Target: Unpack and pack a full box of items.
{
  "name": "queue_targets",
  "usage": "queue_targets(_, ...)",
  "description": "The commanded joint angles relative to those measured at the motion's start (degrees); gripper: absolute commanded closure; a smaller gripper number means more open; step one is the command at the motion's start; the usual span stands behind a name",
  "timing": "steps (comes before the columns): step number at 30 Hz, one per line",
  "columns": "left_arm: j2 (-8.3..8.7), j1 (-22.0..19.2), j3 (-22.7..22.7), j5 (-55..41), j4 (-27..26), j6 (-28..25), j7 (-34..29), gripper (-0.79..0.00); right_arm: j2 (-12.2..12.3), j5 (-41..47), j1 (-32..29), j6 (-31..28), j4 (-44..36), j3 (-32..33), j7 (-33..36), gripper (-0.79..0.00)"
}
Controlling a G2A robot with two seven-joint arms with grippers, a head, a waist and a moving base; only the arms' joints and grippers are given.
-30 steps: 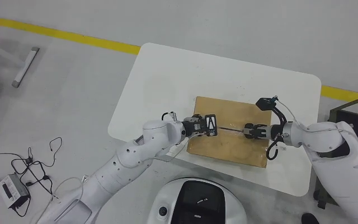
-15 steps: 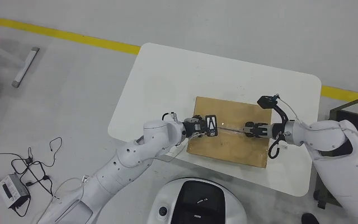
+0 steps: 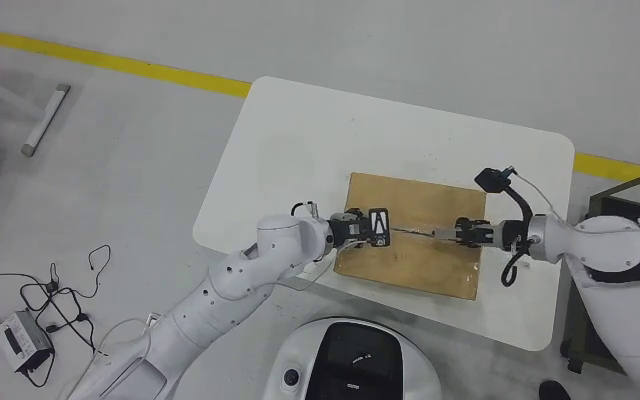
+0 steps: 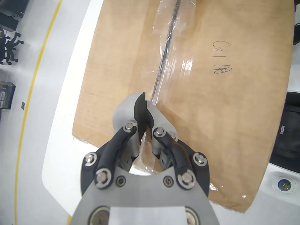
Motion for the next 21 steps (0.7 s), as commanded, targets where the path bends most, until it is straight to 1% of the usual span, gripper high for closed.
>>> queue_targets(1, -0.03, 0.1, -0.1, -0.1, 0.0, -0.1, 0.1, 0.0, 0.1, 4.5, -0.8, -0.8, -0.3, 2.7, -1.2, -0.665)
queue_targets(2, -0.05, 0.1, -0.1, -0.2, 0.0, -0.1, 0.2, 0.0, 0.1, 7.5, -1.2, -1.4, -0.2, 3.7, -2.5, -0.345)
queue_targets(3, -0.08, 0.2, -0.1, -0.2, 0.0, -0.2, 0.3, 0.0, 0.0, 10.0, -1.7, -2.2, -0.1, 4.4, -3.6, -0.151)
queue_targets(4, -0.11, 0.2, -0.1, -0.2, -0.1, -0.2, 0.3, 0.0, -0.1, 12.2, -2.1, -3.1, 0.1, 4.7, -4.6, 0.0)
queue_targets(8, -0.22, 0.2, -0.1, -0.3, -0.1, -0.4, 0.5, 0.0, -0.7, 16.8, -2.8, -5.4, 0.1, 2.4, -7.3, 0.0)
queue_targets(15, -0.37, 0.4, -0.6, -0.8, 0.1, -0.3, 0.7, 0.0, -2.2, 20.6, -0.7, -7.9, 6.1, -4.2, -9.7, 0.0)
queue_targets(18, -0.4, 0.5, -0.8, -0.9, 0.2, -0.4, 0.9, 0.0, -2.6, 20.5, 0.0, -7.8, 8.7, -6.1, -9.1, 0.0)
queue_targets(21, -0.45, 0.5, -0.9, -1.0, 0.3, -0.5, 1.0, 0.0, -2.7, 17.3, 0.8, -7.0, 10.6, -7.7, -8.3, 0.0)
